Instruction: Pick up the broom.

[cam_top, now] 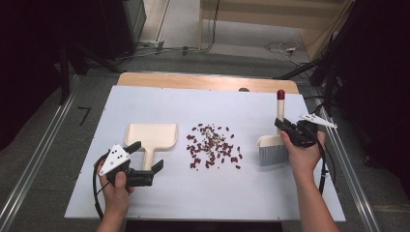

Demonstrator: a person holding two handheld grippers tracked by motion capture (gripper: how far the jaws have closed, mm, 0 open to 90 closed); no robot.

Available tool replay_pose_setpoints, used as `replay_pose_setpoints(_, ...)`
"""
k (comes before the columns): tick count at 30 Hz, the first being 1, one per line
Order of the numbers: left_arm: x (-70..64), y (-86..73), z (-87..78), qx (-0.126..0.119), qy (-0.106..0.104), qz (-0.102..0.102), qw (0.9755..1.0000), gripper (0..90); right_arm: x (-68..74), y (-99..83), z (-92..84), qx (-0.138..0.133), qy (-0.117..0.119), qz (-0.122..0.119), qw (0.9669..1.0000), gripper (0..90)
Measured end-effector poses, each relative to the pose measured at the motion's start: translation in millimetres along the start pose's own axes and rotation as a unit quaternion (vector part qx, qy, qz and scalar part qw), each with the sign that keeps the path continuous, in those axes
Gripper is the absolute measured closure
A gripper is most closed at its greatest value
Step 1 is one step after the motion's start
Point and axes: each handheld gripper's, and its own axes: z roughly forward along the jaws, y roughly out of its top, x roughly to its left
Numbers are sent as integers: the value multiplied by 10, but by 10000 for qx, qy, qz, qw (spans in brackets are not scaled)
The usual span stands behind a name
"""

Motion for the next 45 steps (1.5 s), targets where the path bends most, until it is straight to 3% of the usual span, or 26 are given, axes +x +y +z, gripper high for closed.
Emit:
replay_pose_setpoints(6,-134,156,65,-7,-128,99,9999,0,134,17,-175,-749,304,96,9967,693)
replay_pose_setpoints(12,-306,315,211,-54,-396,205,9990,0,354,117,-310,-1097,536,-86,9925,693)
replay_pose_setpoints(17,-412,428,367,-148,-614,161,9979,0,574,162,-393,-1295,803,-260,9880,692)
replay_pose_setpoints(23,-492,542,483,-270,-836,-58,9961,0,854,164,-451,-1419,1038,-486,9832,692)
replay_pose_setpoints(25,-559,581,554,-102,-1118,-218,9934,10,950,151,-460,-1433,1128,-555,9817,692)
replay_pose_setpoints(27,-615,595,599,81,-1194,-307,9923,35,1047,131,-464,-1446,1202,-625,9802,692)
replay_pose_setpoints(31,-729,583,684,299,-1222,-352,9914,85,1227,84,-468,-1444,1386,-708,9772,692)
replay_pose_setpoints(40,-892,573,785,589,-1549,-486,9850,224,1538,-19,-458,-1435,1633,-990,9711,691)
replay_pose_setpoints(45,-935,572,823,785,-1581,-526,9829,338,1668,-69,-462,-1418,1755,-1092,9681,691)
